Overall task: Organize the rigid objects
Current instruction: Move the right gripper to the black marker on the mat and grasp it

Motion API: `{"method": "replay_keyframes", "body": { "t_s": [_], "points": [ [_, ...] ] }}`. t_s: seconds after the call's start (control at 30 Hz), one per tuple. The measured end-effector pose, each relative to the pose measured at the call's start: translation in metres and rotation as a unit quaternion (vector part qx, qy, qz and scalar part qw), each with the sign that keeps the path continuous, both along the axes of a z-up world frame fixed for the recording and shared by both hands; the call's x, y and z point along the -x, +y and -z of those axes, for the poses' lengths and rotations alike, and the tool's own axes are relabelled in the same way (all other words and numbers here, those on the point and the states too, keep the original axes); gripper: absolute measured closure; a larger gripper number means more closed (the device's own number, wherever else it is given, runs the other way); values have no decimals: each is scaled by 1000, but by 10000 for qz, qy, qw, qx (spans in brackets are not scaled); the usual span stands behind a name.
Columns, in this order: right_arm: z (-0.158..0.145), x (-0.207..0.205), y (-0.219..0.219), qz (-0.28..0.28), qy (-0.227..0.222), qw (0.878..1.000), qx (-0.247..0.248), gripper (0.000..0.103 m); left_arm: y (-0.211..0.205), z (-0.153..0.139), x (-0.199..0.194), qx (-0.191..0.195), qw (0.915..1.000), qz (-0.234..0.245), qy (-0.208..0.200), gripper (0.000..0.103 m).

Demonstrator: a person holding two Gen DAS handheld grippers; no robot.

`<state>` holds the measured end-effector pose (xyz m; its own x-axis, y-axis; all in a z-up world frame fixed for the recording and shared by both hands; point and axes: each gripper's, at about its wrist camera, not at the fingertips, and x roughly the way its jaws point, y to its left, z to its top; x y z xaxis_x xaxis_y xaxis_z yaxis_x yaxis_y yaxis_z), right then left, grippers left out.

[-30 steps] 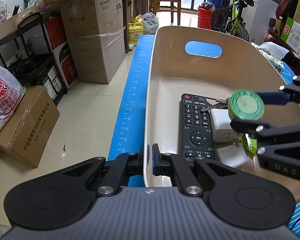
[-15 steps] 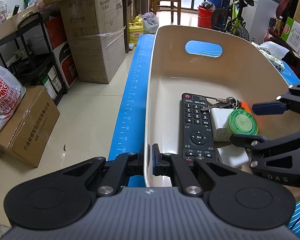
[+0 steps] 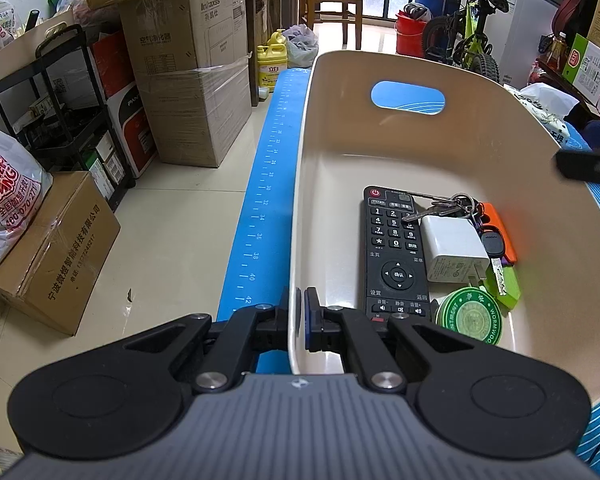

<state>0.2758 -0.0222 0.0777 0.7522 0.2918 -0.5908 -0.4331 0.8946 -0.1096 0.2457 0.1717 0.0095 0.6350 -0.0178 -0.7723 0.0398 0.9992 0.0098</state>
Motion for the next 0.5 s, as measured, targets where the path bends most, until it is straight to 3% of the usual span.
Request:
{"method": "replay_keyframes", "body": {
  "t_s": [0.2,0.5],
  "points": [
    [2,-14,-46,751,-64,9971,-55,28,0,0,0,-12,10000,-6,1,97],
    [46,-44,-91,1578,181,9873,42,28,2,-1,0,-28,10000,-11,1,97]
  ]
}}
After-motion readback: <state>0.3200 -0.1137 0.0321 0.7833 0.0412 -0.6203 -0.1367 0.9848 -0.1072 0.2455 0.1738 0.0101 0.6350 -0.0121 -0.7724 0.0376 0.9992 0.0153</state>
